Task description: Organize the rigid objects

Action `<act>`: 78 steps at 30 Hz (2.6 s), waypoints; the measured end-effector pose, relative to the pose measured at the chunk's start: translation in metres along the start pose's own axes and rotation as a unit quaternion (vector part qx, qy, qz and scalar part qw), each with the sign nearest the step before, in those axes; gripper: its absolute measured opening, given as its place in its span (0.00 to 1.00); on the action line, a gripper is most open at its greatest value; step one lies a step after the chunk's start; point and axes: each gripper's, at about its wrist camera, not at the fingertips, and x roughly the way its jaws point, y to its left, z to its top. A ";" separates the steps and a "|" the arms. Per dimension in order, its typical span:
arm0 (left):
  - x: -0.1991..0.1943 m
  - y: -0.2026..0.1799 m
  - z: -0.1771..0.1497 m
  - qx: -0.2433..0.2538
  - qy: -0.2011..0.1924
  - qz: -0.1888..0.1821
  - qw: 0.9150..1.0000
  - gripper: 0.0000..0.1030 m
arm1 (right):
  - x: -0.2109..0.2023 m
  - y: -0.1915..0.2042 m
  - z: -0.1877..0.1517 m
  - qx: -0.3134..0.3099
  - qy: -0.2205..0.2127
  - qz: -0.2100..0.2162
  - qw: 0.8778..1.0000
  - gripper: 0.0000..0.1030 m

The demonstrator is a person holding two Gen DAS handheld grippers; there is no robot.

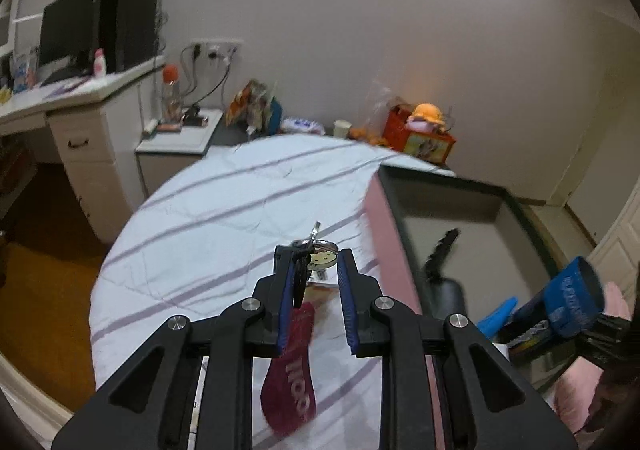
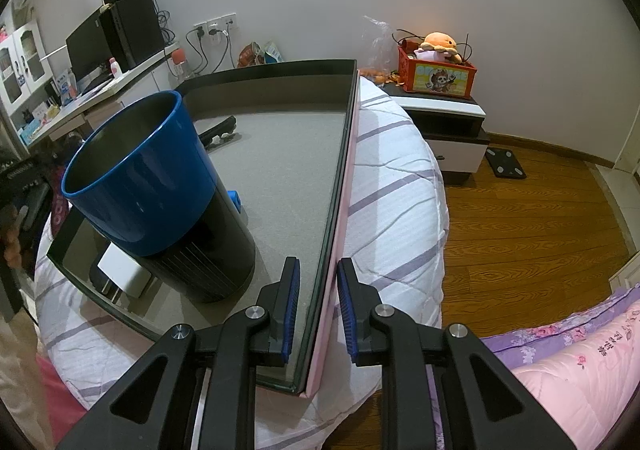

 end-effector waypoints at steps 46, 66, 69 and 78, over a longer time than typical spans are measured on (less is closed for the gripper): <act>0.035 -0.141 0.007 0.104 0.052 -0.128 0.985 0.26 | 0.002 -0.004 0.002 -0.003 0.006 0.013 1.000 0.22; -0.035 -0.069 -0.009 0.045 -0.016 -0.032 0.998 0.99 | 0.000 -0.001 0.003 -0.002 0.011 0.003 1.000 0.22; -0.043 -0.056 -0.016 0.038 -0.011 0.008 0.999 0.99 | 0.000 -0.001 0.004 -0.003 0.011 0.001 1.000 0.22; -0.024 -0.049 -0.039 0.028 0.044 0.011 0.999 0.99 | 0.002 0.002 0.005 -0.007 0.014 -0.001 1.000 0.27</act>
